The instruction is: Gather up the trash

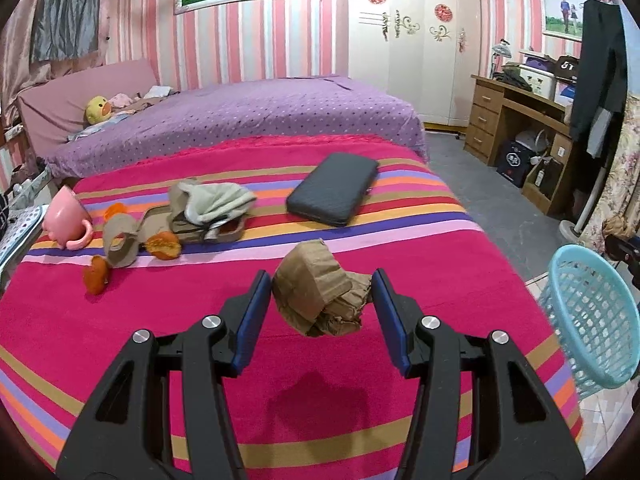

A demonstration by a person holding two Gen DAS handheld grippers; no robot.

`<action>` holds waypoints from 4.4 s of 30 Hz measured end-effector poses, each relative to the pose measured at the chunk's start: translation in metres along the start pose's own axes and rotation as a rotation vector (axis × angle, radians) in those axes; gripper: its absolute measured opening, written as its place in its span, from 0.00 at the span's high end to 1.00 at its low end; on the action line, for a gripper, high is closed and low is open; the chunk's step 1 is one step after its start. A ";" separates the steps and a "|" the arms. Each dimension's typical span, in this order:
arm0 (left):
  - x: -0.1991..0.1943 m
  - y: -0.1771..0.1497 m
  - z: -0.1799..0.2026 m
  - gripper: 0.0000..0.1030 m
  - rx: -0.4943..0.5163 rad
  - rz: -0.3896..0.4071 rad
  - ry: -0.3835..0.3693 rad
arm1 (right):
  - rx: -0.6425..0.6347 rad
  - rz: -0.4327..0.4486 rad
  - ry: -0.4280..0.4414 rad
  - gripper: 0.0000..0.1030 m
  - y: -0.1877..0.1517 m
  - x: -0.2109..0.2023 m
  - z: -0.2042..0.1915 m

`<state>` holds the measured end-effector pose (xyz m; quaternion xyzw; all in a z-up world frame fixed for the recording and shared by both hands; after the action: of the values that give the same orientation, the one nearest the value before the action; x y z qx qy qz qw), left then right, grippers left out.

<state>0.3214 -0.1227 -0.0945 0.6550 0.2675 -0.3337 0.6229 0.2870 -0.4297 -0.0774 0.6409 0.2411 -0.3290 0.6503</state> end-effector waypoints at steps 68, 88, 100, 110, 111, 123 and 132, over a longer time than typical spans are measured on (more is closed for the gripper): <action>0.002 0.012 0.172 0.06 0.155 -0.029 -0.101 | 0.178 -0.015 -0.095 0.06 -0.033 0.012 0.117; -0.012 0.026 0.008 0.06 0.054 -0.015 0.014 | 0.133 -0.018 -0.020 0.04 0.025 0.032 -0.014; 0.009 0.017 -0.088 0.06 -0.030 -0.031 0.076 | 0.035 -0.016 0.014 0.04 0.040 0.039 -0.112; 0.026 0.005 -0.167 0.06 -0.076 -0.075 0.121 | 0.011 -0.050 -0.008 0.04 0.040 0.054 -0.155; 0.028 0.003 -0.176 0.06 -0.088 -0.088 0.119 | 0.010 -0.052 -0.007 0.04 0.040 0.055 -0.157; 0.053 -0.002 -0.252 0.12 -0.170 -0.161 0.087 | -0.012 -0.077 -0.006 0.04 0.039 0.065 -0.185; 0.075 -0.001 -0.253 0.55 -0.145 -0.236 0.025 | -0.032 -0.097 0.006 0.04 0.037 0.067 -0.203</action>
<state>0.3943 0.1237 -0.1531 0.5763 0.3738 -0.3762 0.6217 0.3805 -0.2378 -0.1144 0.6187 0.2792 -0.3545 0.6431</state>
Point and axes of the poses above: each gripper's, at about its wrist camera, not at the fingertips, and x roughly the way its jaws point, z to its right, y to its top, the point moved 7 cm from there along x, roughly the way its jaws point, and after that the axes turned 15 degrees about -z, right-handed, at the moved point
